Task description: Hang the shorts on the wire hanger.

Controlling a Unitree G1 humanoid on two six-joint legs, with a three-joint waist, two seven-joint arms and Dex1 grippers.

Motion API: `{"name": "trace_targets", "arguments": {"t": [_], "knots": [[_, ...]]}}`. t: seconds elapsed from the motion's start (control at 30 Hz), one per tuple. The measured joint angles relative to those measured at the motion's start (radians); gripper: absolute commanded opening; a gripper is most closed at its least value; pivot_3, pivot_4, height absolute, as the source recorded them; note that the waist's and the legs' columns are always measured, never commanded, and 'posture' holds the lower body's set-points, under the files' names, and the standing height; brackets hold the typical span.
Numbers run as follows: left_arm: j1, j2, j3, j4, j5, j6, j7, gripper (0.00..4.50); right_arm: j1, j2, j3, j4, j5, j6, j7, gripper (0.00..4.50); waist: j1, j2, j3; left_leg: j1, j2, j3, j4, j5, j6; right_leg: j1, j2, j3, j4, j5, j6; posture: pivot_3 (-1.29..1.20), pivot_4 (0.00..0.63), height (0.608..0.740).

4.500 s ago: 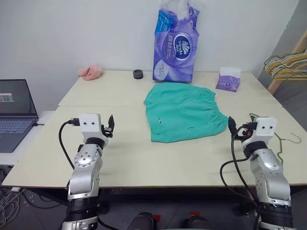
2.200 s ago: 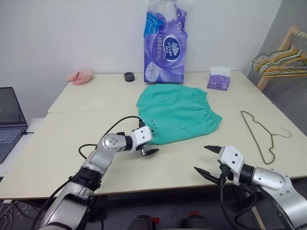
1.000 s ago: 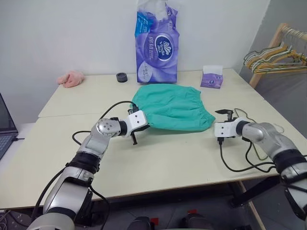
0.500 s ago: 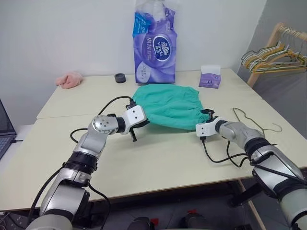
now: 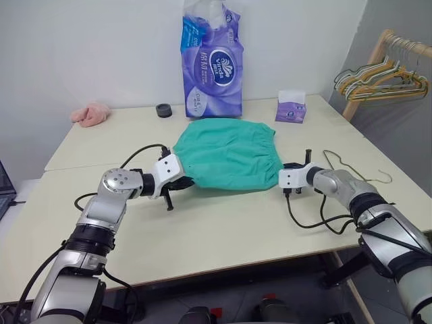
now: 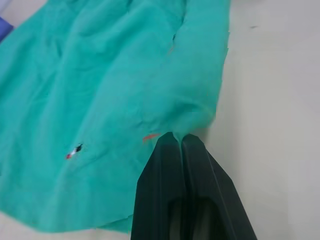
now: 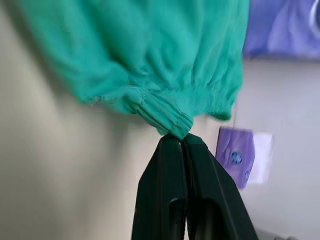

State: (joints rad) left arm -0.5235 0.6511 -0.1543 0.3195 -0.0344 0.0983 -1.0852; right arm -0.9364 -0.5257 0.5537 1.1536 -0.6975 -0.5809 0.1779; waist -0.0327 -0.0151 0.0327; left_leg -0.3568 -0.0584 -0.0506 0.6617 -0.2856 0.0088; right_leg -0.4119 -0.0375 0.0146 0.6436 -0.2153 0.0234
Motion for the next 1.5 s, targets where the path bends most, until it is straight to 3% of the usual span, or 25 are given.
{"name": "trace_targets", "arguments": {"t": [0.3, 0.5, 0.57, 0.97, 1.13, 1.3, 1.4, 1.5], "knots": [[0.041, -0.002, -0.008, -0.022, -0.006, 0.004, -0.037, 0.00, 0.067, -0.039, -0.003, -0.113, 0.015, -0.024, 0.063, 0.01, 0.002, 0.000, 0.000, 0.000, 0.000, 0.000, 0.001, 0.000, 0.001, 0.000, 0.000, 0.000, 0.000, 0.000, 0.000, -0.02, 0.000, 0.740], [0.119, 0.024, -0.008, -0.127, -0.066, 0.082, -0.122, 0.00, 0.157, -0.168, -0.026, -0.191, 0.045, -0.048, 0.143, 0.01, -0.002, 0.000, 0.000, 0.000, 0.000, 0.001, 0.001, -0.001, 0.002, 0.000, 0.000, 0.000, 0.000, -0.001, 0.000, -0.02, 0.000, 0.740], [0.164, 0.075, -0.010, -0.196, -0.099, 0.118, -0.188, 0.00, 0.208, -0.214, -0.035, -0.261, 0.067, -0.075, 0.181, 0.01, -0.004, 0.000, 0.000, 0.000, 0.001, 0.001, 0.001, -0.002, 0.002, 0.000, 0.000, 0.001, 0.001, -0.003, 0.000, -0.03, 0.000, 0.740], [0.473, 0.327, -0.040, -0.575, -0.266, 0.281, -0.436, 0.00, 0.620, -0.512, -0.162, -0.771, 0.358, -0.111, 0.515, 0.01, 0.000, 0.001, 0.001, 0.009, 0.001, 0.004, 0.002, -0.010, 0.009, 0.008, -0.001, 0.001, 0.002, -0.012, 0.002, -0.06, 0.004, 0.740], [0.531, 0.363, -0.041, -0.628, -0.279, 0.281, -0.441, 0.00, 0.807, -0.608, -0.222, -1.027, 0.500, -0.027, 0.646, 0.01, 0.004, 0.001, 0.001, 0.011, 0.002, 0.004, 0.001, -0.010, 0.009, 0.010, -0.001, 0.001, 0.003, -0.016, 0.004, -0.06, 0.003, 0.740], [0.530, 0.363, -0.041, -0.623, -0.279, 0.279, -0.428, 0.00, 0.881, -0.622, -0.286, -1.165, 0.611, 0.120, 0.708, 0.01, 0.004, 0.001, 0.002, 0.011, 0.002, 0.004, 0.002, -0.010, 0.009, 0.010, -0.001, 0.001, 0.003, -0.017, 0.008, -0.06, 0.002, 0.740], [0.523, 0.351, -0.041, -0.620, -0.278, 0.271, -0.411, 0.00, 0.883, -0.597, -0.339, -1.204, 0.635, 0.179, 0.699, 0.56, 0.006, 0.000, 0.002, 0.011, 0.002, 0.004, 0.002, -0.010, 0.009, 0.010, -0.001, 0.001, 0.003, -0.017, 0.008, -0.06, 0.002, 0.740], [0.515, 0.342, -0.041, -0.615, -0.279, 0.271, -0.402, 0.00, 0.882, -0.575, -0.357, -1.205, 0.546, 0.162, 0.643, 1.55, 0.006, 0.000, 0.002, 0.011, 0.002, 0.005, 0.002, -0.010, 0.008, 0.010, -0.001, 0.001, 0.002, -0.017, 0.008, -0.05, 0.002, 0.740]]}}
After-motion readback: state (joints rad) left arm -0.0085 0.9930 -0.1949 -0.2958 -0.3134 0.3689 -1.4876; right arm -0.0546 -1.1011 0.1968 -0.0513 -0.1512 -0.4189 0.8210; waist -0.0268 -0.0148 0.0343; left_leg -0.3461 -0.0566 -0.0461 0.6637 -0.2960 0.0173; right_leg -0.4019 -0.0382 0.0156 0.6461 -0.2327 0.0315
